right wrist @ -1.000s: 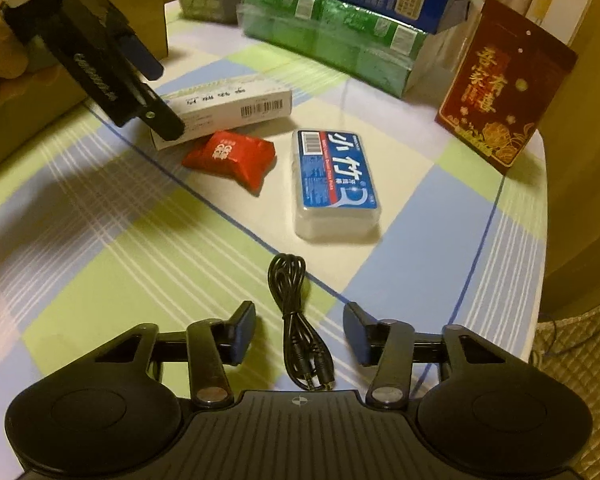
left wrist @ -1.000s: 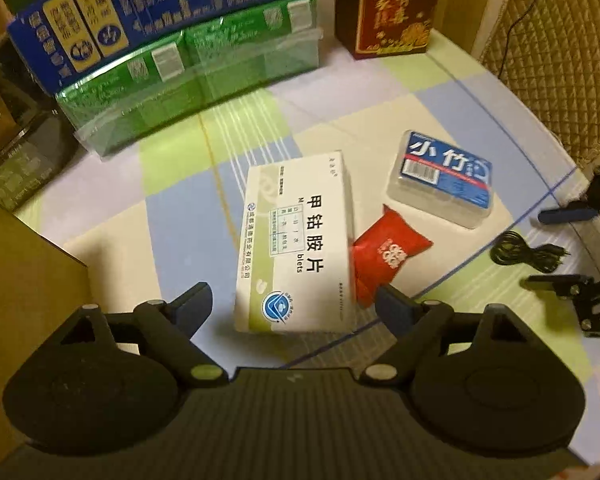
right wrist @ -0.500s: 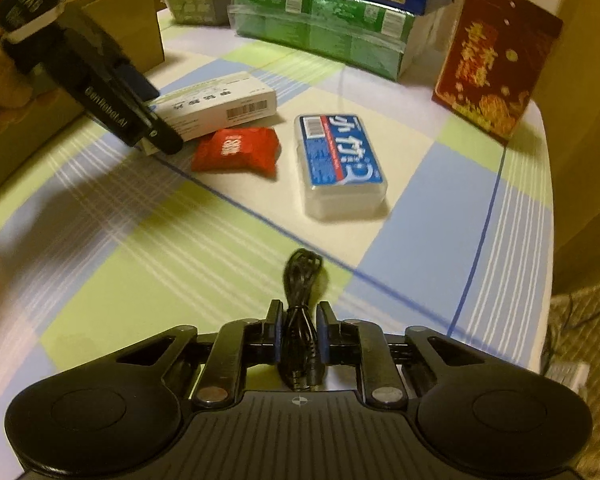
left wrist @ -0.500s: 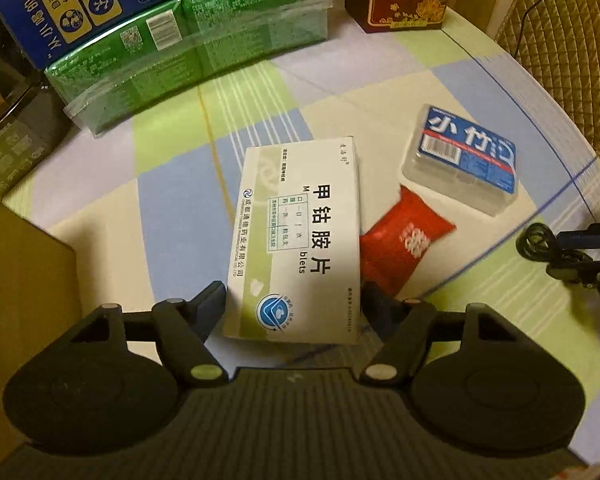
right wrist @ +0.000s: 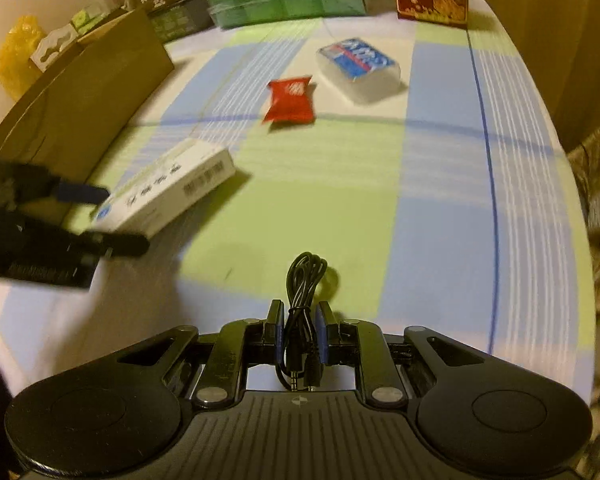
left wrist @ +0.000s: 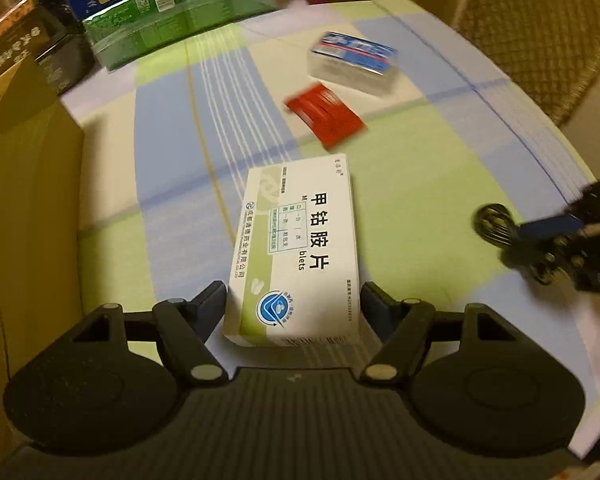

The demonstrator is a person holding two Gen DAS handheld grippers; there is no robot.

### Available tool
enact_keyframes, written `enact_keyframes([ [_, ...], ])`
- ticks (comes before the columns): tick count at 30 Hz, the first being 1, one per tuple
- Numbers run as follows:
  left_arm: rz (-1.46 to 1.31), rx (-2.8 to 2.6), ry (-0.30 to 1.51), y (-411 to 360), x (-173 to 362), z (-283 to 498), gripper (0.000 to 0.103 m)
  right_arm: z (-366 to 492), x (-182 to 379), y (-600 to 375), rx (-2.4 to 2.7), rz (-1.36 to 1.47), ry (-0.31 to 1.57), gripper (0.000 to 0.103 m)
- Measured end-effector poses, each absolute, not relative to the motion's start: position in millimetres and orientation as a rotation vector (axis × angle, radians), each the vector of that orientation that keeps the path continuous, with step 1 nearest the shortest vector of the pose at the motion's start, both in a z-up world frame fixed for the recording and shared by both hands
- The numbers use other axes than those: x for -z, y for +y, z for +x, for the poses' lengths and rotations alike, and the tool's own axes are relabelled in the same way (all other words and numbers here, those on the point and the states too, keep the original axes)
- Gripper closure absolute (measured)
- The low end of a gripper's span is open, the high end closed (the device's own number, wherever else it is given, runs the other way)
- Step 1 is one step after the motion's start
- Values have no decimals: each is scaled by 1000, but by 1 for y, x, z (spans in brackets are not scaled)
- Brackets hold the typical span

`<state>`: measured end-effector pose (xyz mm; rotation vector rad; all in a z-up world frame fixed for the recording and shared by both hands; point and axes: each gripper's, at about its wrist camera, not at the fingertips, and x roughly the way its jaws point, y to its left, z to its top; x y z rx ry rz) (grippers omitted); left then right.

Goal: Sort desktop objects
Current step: 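Grasp the white medicine box with the left tool while the right tool holds the cable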

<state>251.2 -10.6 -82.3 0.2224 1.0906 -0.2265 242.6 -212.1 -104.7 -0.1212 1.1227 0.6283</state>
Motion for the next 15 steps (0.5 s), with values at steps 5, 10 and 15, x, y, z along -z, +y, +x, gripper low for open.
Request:
enact_keyframes([
  [5,198,237,1067,-14,84,176,33,190,106,-216,-615,-86,1093,89],
  [10,159,255,1007,-14,84,132,32,162,113,-226,-600,4,1022,82],
  [15,120,270,937,-9,90,126,28,147,114,-224,-567,-23,907,43],
])
